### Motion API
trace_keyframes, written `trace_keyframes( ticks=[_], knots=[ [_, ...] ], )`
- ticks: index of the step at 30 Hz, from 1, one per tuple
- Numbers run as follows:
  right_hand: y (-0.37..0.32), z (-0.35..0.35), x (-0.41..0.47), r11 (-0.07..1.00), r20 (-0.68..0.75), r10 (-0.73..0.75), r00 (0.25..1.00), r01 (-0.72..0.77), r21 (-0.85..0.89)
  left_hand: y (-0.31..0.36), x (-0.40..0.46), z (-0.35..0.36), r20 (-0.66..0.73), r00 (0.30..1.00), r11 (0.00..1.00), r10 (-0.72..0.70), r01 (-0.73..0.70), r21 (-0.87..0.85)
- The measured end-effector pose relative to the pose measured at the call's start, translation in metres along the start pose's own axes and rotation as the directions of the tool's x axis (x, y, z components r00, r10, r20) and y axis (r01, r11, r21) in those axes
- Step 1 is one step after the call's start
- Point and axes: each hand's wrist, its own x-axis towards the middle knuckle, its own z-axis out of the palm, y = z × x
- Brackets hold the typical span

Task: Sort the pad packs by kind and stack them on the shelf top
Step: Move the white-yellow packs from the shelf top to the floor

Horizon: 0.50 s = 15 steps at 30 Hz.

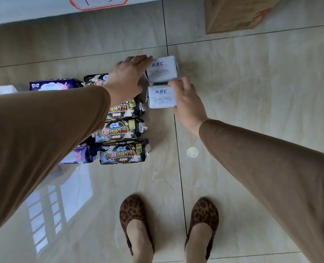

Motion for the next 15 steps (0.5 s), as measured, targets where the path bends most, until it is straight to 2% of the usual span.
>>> trace_keyframes(
  ticks=[8,15],
  knots=[
    [-0.008,-0.031,-0.032,0.999,-0.054,0.032,0.998,-0.030,0.042,0.023,-0.053,-0.018,-0.041,0.995,0.993,-0.094,0.091,-0.070],
    [-0.048,-0.136,-0.118,0.994,-0.010,0.062,0.998,-0.060,0.094,0.083,-0.157,-0.090,0.012,0.983,0.965,-0.184,0.183,-0.186]
  ],
)
